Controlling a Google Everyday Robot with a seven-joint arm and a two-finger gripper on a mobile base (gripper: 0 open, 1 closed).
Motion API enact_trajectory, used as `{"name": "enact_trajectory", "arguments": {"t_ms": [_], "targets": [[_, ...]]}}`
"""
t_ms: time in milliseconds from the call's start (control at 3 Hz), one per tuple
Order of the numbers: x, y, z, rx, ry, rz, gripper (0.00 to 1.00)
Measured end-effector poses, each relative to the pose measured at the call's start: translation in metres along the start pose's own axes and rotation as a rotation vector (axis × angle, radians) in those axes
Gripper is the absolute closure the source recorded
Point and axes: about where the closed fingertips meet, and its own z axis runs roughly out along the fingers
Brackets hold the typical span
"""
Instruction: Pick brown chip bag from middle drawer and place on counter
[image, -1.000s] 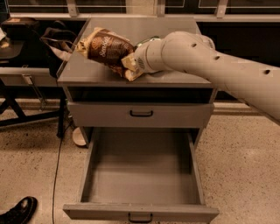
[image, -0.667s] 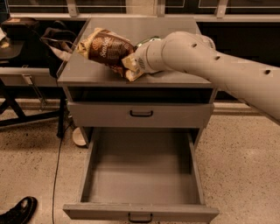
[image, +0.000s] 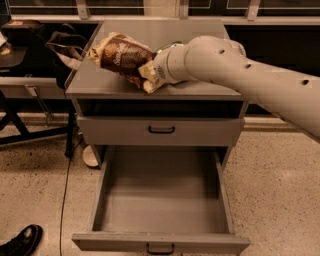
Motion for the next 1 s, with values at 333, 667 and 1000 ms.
{"name": "enact_trajectory", "arguments": {"t_ms": [333, 667, 1000], "targets": [[0.0, 0.0001, 0.0, 0.0, 0.0, 0.0, 0.04], [-0.0001, 0.0001, 0.0001, 0.0, 0.0, 0.0, 0.0], [-0.0001, 0.0002, 0.0001, 0.0, 0.0, 0.0, 0.0]]}}
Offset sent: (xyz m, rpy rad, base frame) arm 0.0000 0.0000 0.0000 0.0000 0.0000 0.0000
